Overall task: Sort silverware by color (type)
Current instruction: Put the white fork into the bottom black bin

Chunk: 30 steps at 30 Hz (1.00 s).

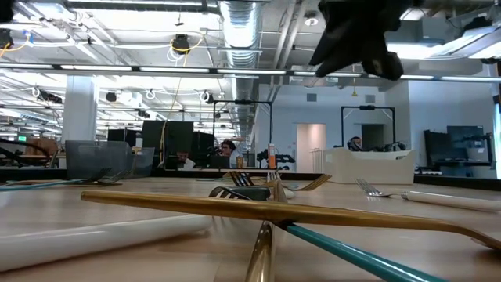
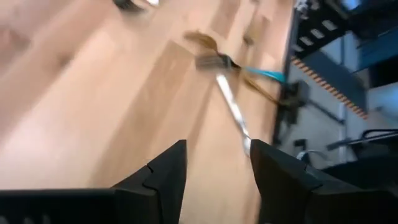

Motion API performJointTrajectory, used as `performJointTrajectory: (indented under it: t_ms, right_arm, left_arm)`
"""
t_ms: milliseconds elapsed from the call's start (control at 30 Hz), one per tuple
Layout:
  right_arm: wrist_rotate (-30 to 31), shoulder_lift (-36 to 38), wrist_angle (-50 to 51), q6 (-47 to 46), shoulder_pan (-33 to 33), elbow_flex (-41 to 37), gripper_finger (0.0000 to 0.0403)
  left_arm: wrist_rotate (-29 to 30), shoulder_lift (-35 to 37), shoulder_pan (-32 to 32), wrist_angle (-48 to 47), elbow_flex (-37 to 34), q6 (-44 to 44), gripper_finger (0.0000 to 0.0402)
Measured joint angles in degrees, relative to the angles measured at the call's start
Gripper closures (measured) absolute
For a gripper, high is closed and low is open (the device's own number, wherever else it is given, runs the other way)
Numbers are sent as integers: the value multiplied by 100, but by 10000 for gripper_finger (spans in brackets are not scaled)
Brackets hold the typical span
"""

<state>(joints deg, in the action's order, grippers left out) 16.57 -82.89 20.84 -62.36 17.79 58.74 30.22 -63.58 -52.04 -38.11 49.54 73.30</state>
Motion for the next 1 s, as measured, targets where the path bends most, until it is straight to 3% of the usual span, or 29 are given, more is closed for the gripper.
performJointTrajectory:
  t_ms: [200, 400, 500, 667, 800, 1000]
  right_arm:
    - [307, -81, -108, 158, 391, 11, 308]
    - [157, -276, 1633, -2370, 785, 4, 316]
    - [179, -321, 2385, -2905, 963, 2, 317]
    - [118, -513, 2512, -2468, 943, 13, 297]
    - [-221, -992, 2318, -2012, 767, 0, 257]
    - [-379, -1675, 2364, -2563, 605, 7, 218]
  left_arm:
    - [-687, -93, 1065, 26, 0, -1386, 235]
    - [-871, -91, 1278, 16, 0, -1682, 235]
    - [-837, -93, 1242, -10, 0, -1688, 235]
    - [-432, -93, 1282, 12, 0, -1877, 235]
    - [-302, -93, 1412, 75, 0, -1925, 235]
    - [-617, -93, 1429, 69, 0, -1782, 235]
